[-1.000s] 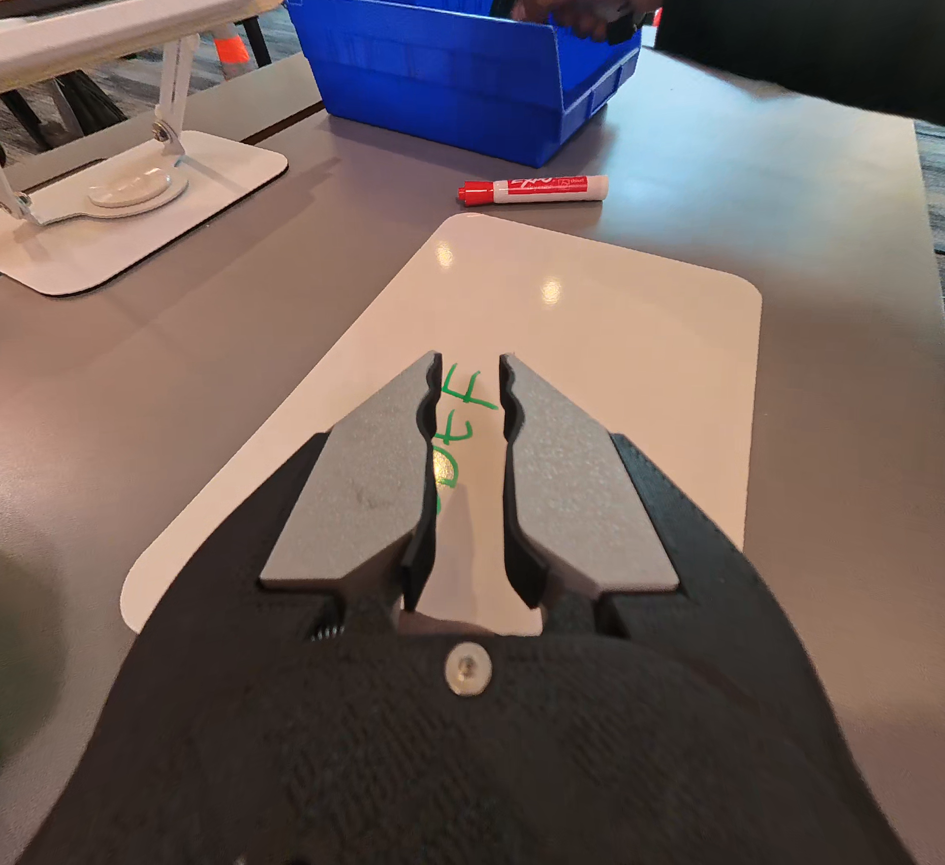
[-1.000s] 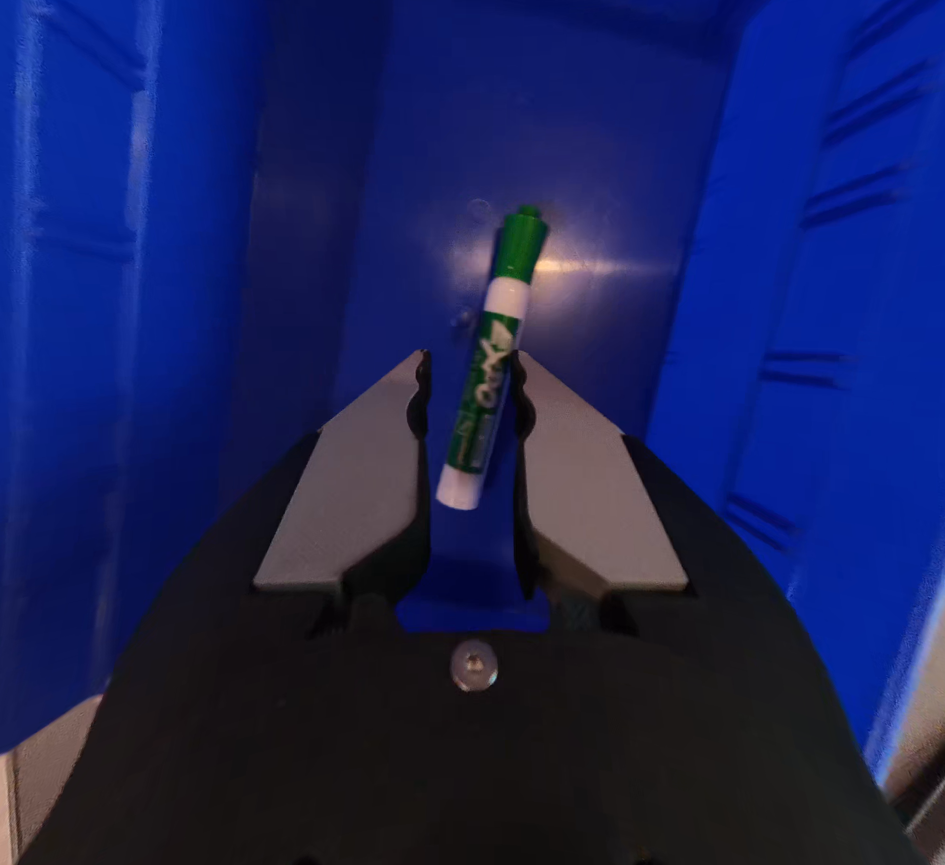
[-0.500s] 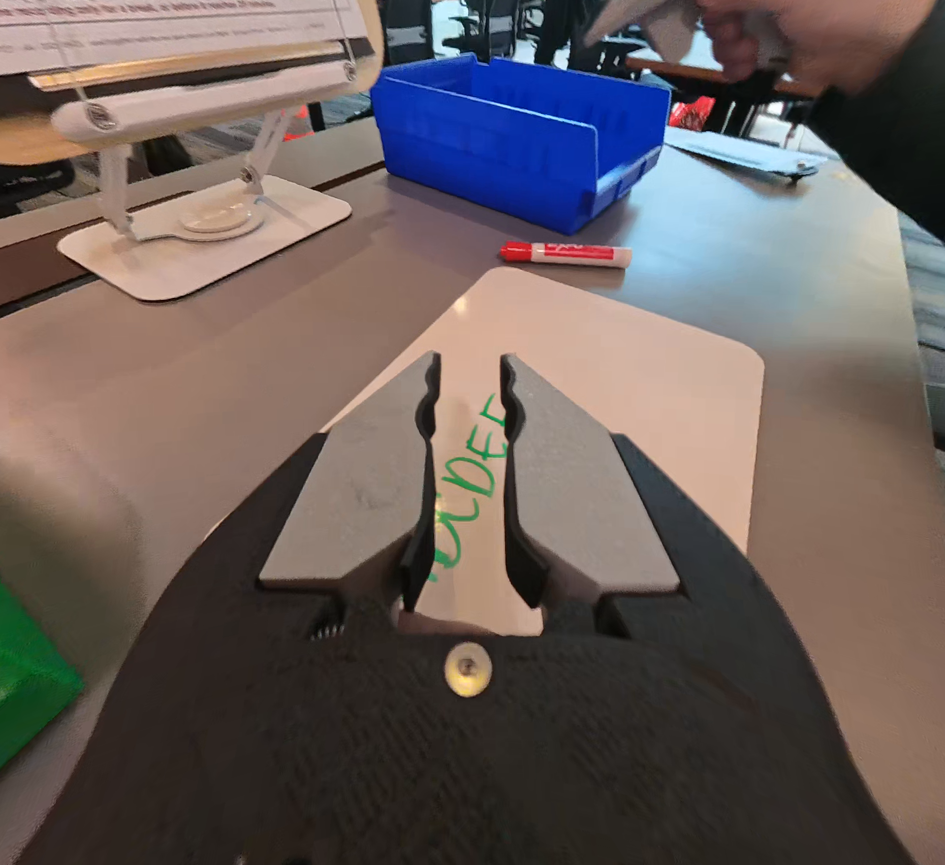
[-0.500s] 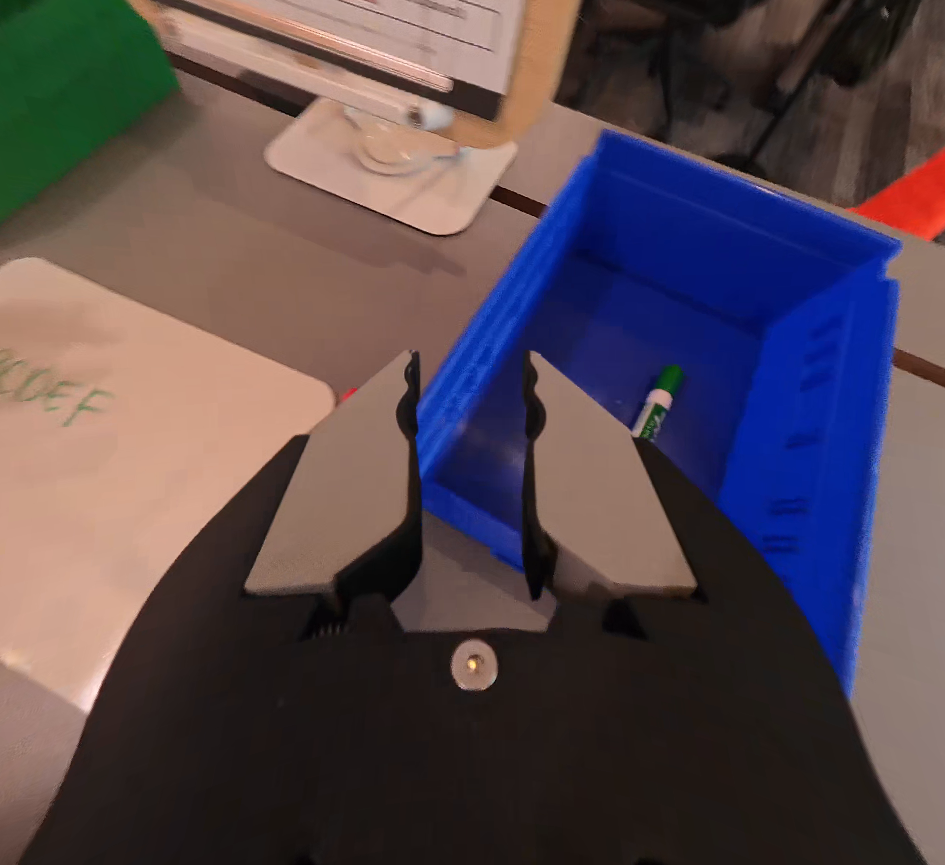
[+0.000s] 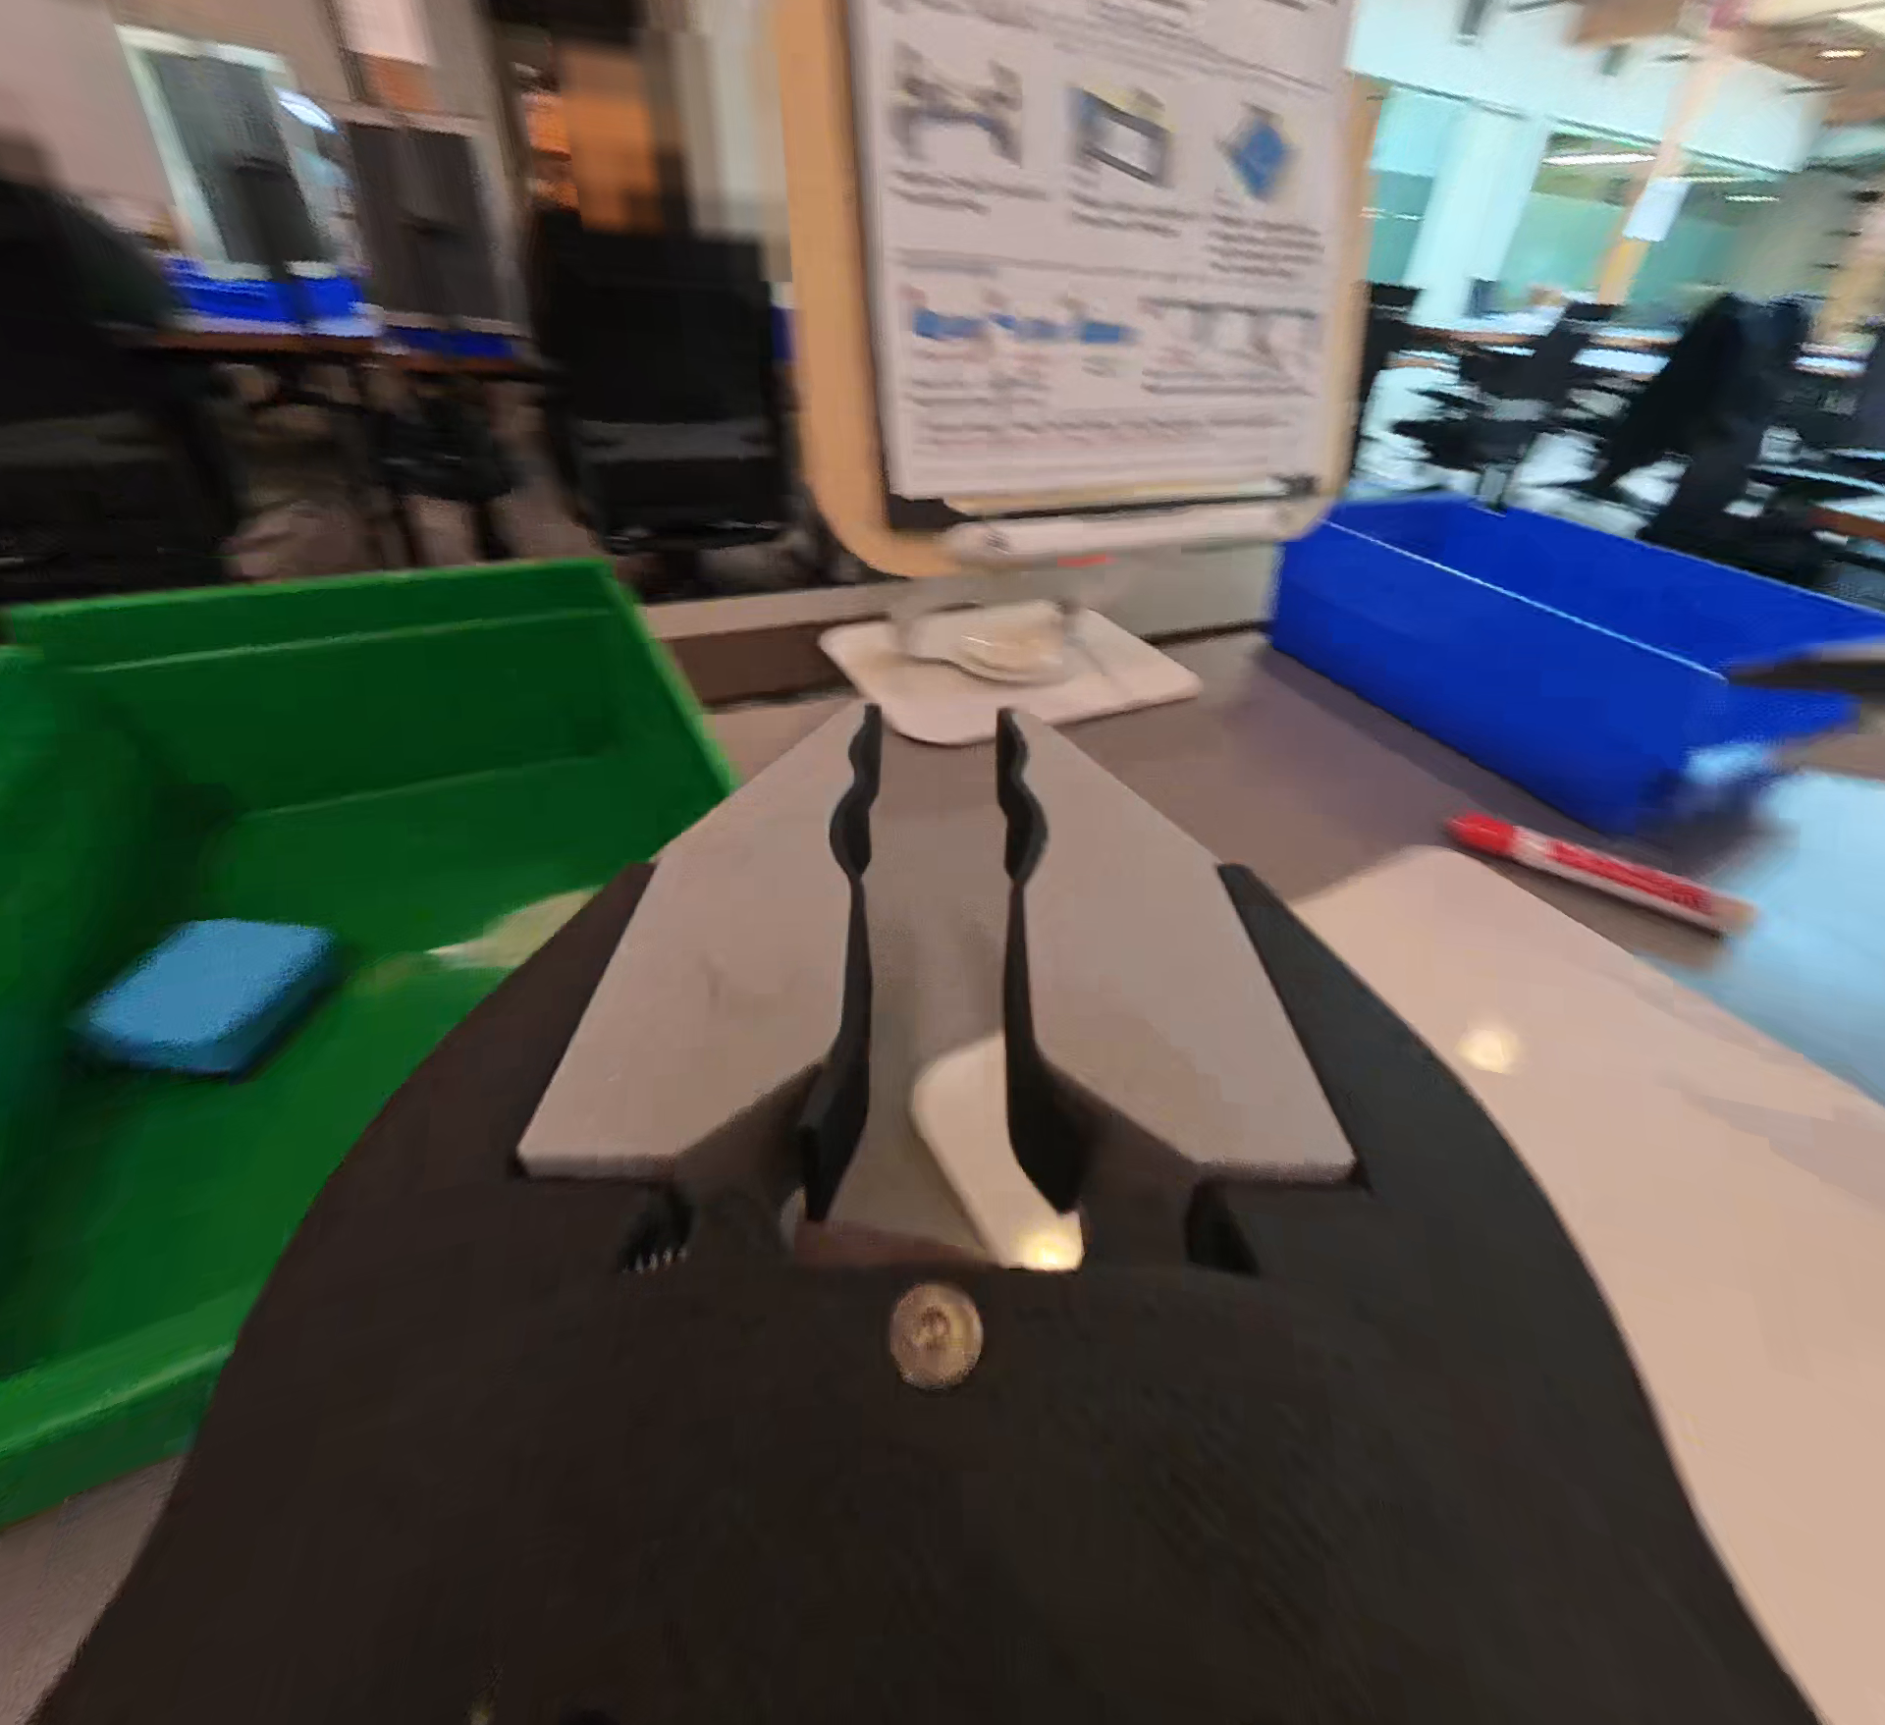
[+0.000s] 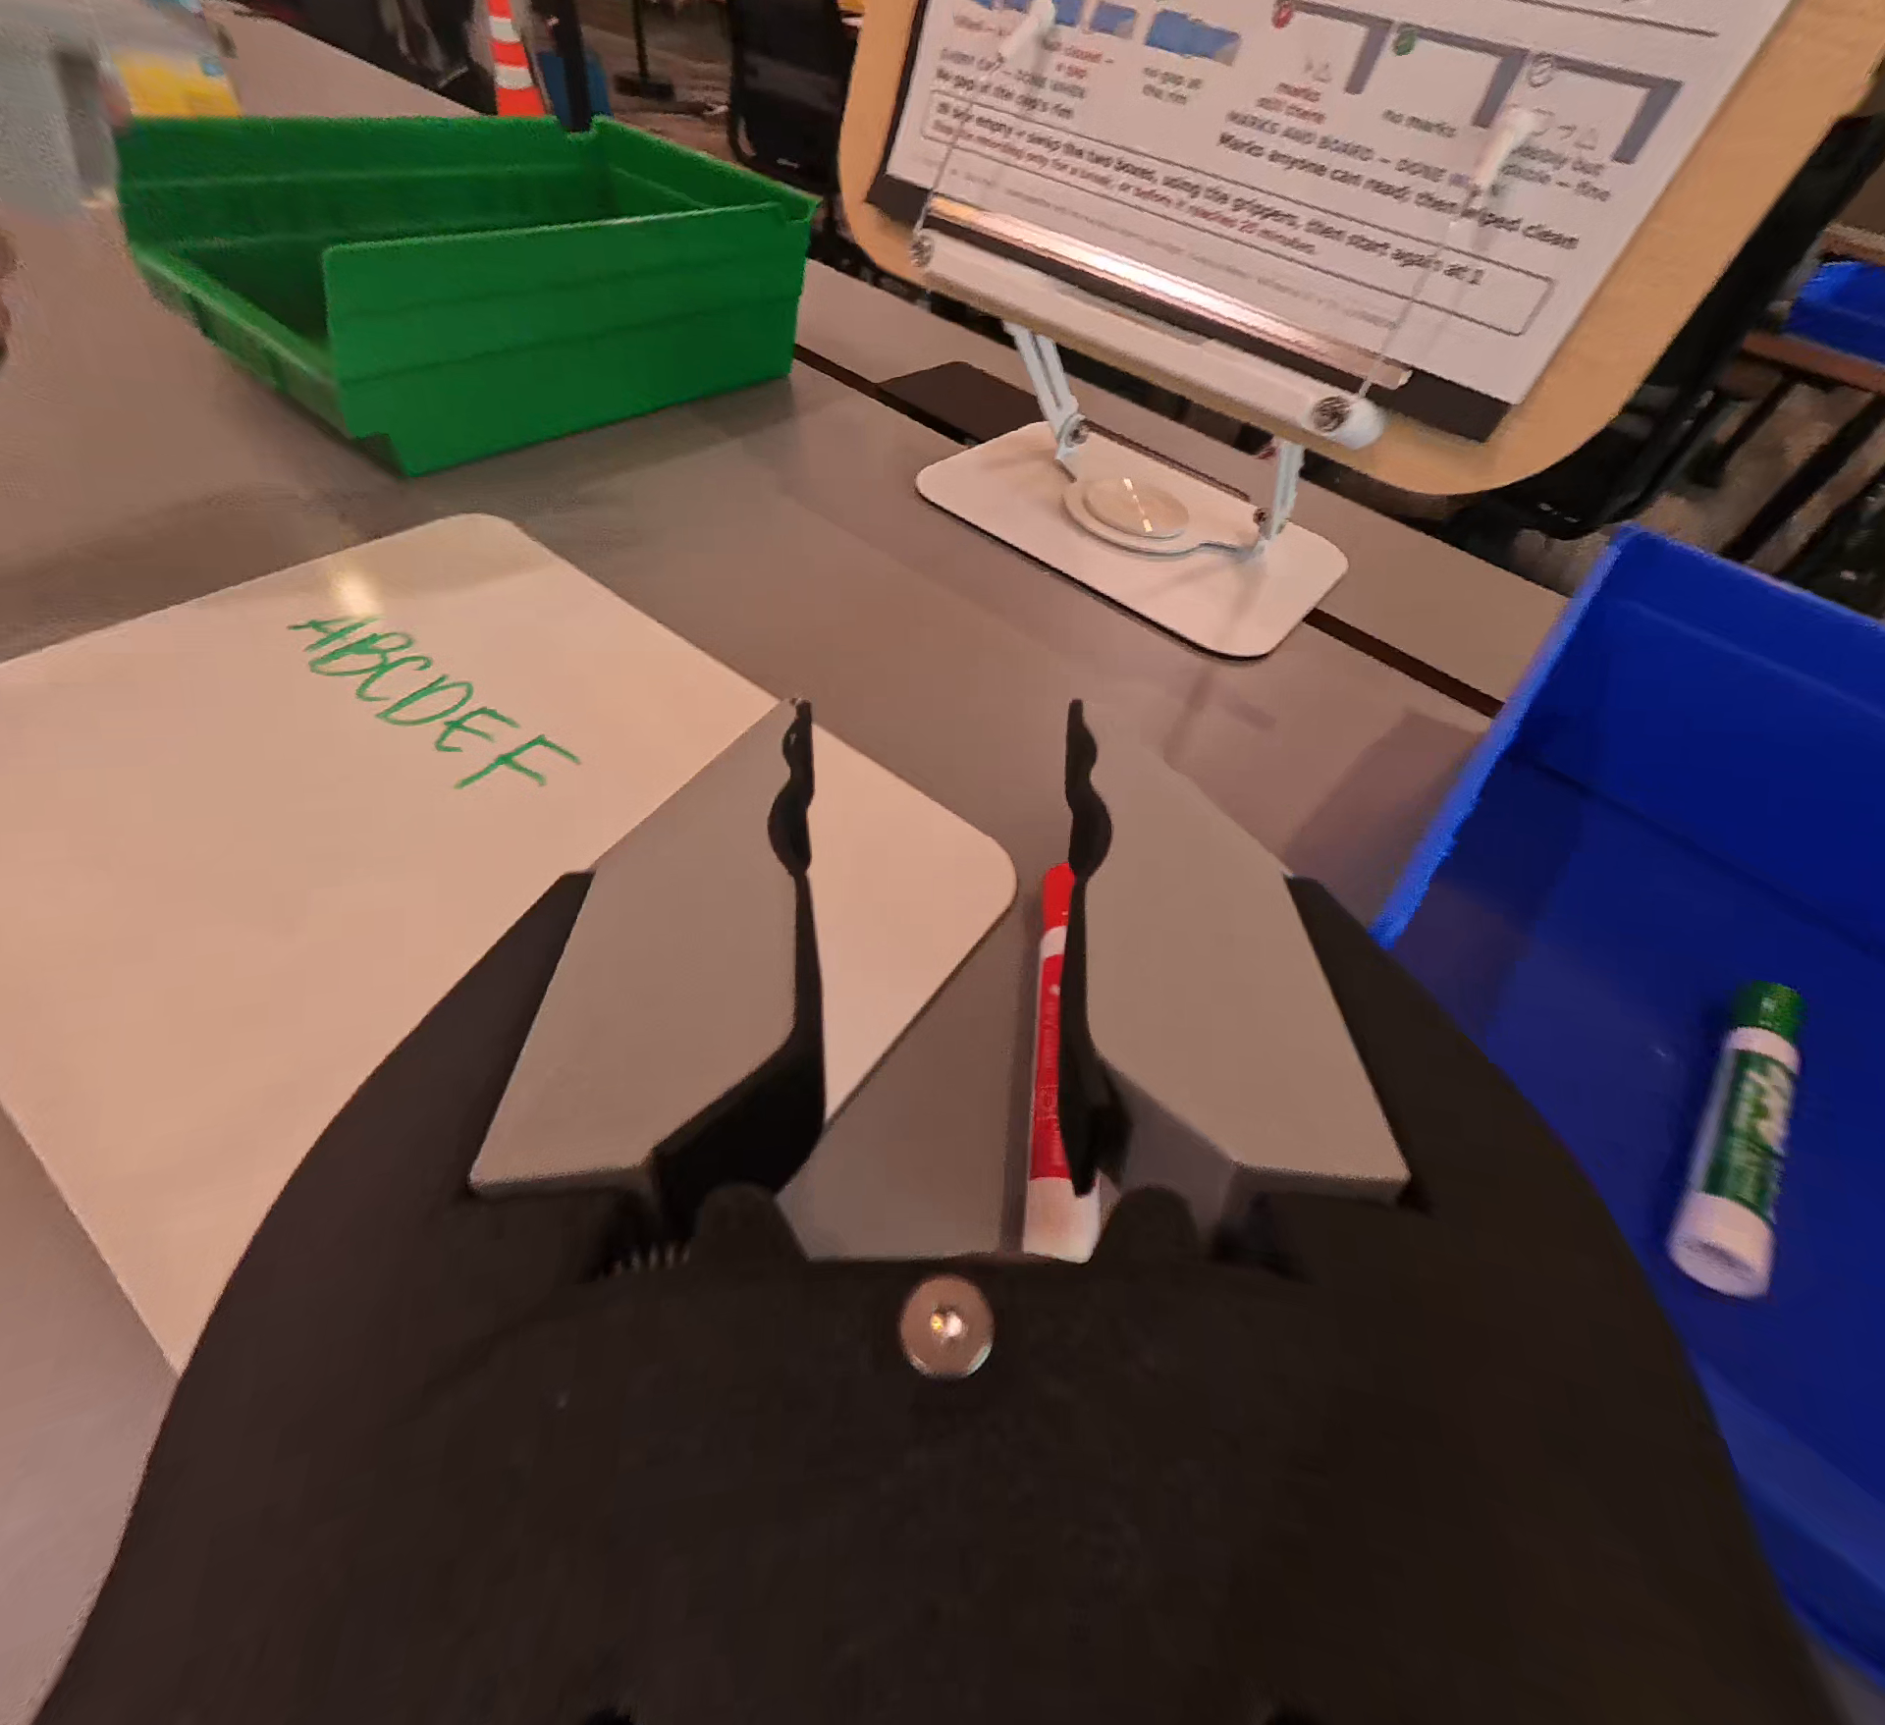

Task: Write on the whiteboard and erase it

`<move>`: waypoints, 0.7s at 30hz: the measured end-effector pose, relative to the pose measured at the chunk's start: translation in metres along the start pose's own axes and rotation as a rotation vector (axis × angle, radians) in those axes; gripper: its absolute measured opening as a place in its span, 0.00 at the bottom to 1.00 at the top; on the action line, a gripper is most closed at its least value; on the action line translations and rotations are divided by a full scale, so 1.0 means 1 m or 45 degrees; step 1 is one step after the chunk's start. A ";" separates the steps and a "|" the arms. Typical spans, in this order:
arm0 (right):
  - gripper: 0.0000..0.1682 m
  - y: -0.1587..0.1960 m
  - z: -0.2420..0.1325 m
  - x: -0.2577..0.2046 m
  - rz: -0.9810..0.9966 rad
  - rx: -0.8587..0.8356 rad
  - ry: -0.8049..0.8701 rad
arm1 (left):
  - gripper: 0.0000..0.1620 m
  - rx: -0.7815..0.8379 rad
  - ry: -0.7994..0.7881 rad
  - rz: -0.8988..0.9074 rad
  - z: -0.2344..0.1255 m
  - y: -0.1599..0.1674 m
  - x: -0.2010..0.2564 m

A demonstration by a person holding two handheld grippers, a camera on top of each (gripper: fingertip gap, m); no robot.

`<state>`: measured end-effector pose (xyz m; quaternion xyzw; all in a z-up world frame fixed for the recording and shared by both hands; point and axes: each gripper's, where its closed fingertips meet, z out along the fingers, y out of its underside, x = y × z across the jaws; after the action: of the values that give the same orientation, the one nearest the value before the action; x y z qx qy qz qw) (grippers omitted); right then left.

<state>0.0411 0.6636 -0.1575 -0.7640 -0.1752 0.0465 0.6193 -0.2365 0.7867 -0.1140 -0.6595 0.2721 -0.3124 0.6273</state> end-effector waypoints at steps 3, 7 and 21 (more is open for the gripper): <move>0.29 0.003 0.001 -0.013 -0.024 0.002 -0.075 | 0.15 -0.069 -0.208 0.032 -0.009 -0.035 -0.076; 0.29 0.010 0.002 -0.024 -0.031 -0.019 -0.133 | 0.30 -0.514 -0.334 0.036 0.015 -0.015 -0.166; 0.28 0.001 -0.009 -0.039 -0.001 0.049 -0.251 | 0.42 -1.593 -0.442 0.242 0.033 0.134 -0.251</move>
<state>0.0070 0.6428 -0.1619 -0.7437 -0.2347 0.1245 0.6135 -0.3717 0.9880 -0.2660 -0.9138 0.3542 0.0725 0.1849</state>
